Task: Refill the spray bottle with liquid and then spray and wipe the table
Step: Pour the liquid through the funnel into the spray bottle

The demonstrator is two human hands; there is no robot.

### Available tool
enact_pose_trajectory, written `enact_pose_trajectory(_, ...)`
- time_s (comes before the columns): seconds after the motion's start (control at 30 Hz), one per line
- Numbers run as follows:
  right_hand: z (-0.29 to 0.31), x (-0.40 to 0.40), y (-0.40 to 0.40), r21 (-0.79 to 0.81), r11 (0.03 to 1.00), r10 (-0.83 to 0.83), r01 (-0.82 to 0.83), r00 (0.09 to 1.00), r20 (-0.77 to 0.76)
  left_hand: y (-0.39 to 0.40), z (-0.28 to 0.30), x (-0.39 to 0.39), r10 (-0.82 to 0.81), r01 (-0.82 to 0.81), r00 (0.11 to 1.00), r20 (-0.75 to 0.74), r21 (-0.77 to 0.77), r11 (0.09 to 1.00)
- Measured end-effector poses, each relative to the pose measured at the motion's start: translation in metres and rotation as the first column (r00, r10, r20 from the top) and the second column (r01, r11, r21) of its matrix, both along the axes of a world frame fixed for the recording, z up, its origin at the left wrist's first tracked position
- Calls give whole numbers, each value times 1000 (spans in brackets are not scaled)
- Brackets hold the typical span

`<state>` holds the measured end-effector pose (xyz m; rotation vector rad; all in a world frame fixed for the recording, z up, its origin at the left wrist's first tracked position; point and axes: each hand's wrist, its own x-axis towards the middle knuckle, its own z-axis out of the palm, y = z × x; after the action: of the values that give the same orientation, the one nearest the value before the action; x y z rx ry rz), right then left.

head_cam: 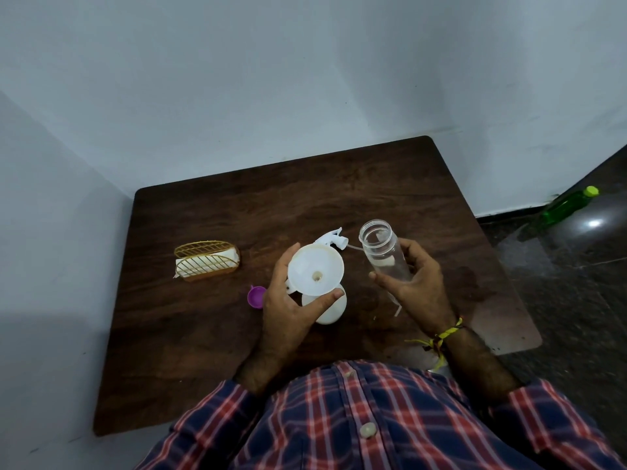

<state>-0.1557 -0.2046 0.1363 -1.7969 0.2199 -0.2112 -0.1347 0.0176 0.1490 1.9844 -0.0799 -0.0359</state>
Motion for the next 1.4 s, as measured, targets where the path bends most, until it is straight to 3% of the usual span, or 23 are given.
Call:
enact_pose_trajectory(0.53, -2, 8, 9, -64, 996, 61, -61, 998, 0, 8, 0, 3, 55, -56, 997, -55, -18, 998)
enact_pose_trajectory(1.0, -7, 16, 6, -51, 998, 39, -39, 999, -6, 11, 5, 13, 162, -162, 987, 3, -86, 983)
enact_pose_trajectory(1.4, -6, 21, 8, -58, 996, 67, -68, 997, -28, 13, -4, 59, 241, -241, 969, -51, -6, 970)
